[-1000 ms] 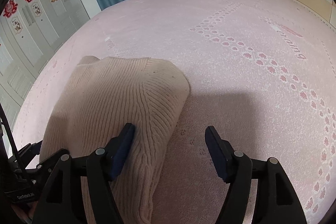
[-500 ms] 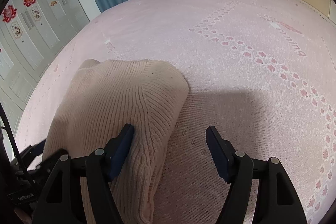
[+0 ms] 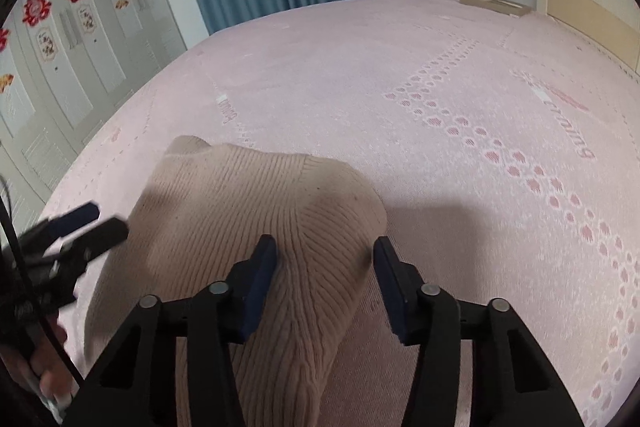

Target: Fold small clothes

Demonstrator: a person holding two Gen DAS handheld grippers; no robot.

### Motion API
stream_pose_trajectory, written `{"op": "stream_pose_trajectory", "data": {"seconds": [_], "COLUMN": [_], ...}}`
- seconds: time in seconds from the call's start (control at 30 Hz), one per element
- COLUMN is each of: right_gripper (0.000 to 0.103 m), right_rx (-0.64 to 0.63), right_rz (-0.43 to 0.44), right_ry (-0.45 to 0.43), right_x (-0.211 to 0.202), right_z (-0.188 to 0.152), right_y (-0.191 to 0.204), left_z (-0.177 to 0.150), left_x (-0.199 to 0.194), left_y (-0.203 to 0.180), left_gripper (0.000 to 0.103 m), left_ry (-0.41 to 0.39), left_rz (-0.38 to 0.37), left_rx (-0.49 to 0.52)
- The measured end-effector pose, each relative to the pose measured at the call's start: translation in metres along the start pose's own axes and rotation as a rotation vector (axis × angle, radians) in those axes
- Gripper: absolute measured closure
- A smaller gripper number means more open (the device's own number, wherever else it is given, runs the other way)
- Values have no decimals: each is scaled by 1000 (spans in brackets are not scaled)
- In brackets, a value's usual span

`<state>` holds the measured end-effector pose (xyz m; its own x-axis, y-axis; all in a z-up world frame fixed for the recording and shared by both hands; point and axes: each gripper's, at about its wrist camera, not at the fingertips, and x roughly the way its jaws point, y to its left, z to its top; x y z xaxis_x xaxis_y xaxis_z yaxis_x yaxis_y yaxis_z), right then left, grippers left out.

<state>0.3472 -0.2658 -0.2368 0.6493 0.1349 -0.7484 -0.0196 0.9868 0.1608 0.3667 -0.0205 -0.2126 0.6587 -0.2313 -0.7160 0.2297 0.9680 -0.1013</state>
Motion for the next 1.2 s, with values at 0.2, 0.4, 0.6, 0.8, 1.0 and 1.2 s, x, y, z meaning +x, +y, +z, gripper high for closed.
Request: {"op": "stream_pose_trajectory", "data": {"seconds": [0.2,0.4,0.6,0.8,1.0,1.2], "right_gripper": [59,59,59,59,59,59], "right_rx": [22,13,14,-9,36,-4], "right_rz": [0,-8,-10,-28,-6,-45], "right_ry": [19,19,19,15,-37,2], "right_x": [6,9,11,12,1,13], "right_z": [3,1,-2,-2,1,-2], "right_y": [-7,-4,-3,0,-8,-3], "left_z": [-2,1,-4,2,-3,-14], "left_x": [28,31,53,42,31,27], "left_y": [13,25,32,33,28,1], "left_gripper": [36,37,40,41,43,41], "left_ry": [43,-3,5,-34,-5,-6], "left_rz": [23,46,102,138,-3,8], "left_rx": [-37,-98,-122,-144,-156,-17]}}
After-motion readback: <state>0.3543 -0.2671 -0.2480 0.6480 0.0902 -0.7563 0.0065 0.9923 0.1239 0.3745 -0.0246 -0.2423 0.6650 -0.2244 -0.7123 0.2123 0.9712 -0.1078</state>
